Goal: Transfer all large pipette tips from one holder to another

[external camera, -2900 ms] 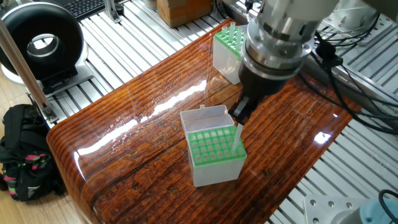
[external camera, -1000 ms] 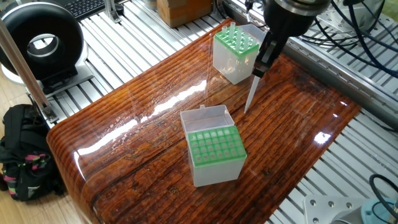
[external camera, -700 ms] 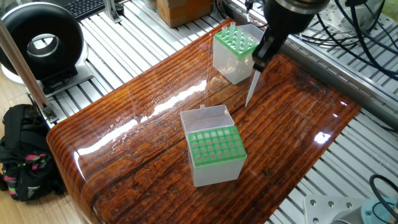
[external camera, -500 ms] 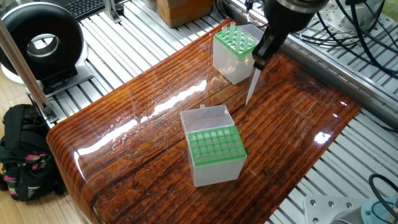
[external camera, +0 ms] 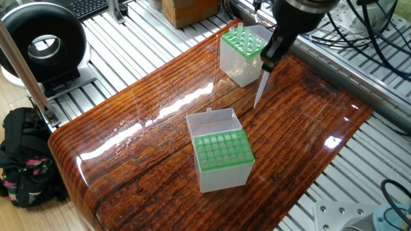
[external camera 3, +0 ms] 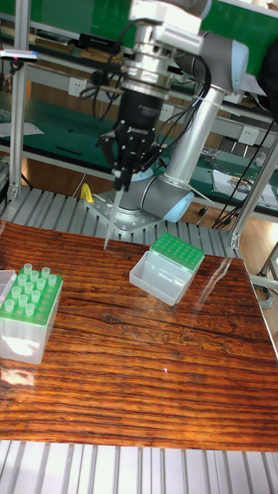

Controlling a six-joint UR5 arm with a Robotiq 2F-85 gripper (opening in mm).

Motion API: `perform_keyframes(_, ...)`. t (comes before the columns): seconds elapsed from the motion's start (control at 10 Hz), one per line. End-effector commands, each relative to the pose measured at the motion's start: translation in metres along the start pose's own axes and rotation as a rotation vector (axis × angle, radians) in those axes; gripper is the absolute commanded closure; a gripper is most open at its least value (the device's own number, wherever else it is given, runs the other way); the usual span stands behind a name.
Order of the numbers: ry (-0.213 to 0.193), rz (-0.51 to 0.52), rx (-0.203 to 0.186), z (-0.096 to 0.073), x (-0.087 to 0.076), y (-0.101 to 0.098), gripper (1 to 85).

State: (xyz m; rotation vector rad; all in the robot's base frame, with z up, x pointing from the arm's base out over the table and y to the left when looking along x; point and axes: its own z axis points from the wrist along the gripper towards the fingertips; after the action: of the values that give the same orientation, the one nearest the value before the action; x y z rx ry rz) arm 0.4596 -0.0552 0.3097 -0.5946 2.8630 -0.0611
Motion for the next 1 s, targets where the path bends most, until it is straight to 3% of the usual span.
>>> perform_keyframes(0.0,0.031,0.143,-0.071,0.007,0.001,0.002,76.3)
perform_keyframes(0.2,0.025,0.225,-0.029,0.008,0.0,-0.008,79.0)
perform_keyframes(0.3,0.026,0.244,-0.032,0.006,-0.001,-0.003,81.3)
perform_keyframes(0.4,0.017,0.242,-0.036,0.005,-0.015,-0.002,81.3)
perform_keyframes(0.6,-0.019,0.176,-0.029,0.016,-0.058,-0.037,79.3)
perform_keyframes(0.8,-0.038,0.141,-0.098,0.043,-0.097,-0.063,78.0)
perform_keyframes(0.9,-0.041,0.133,-0.105,0.054,-0.106,-0.072,78.0)
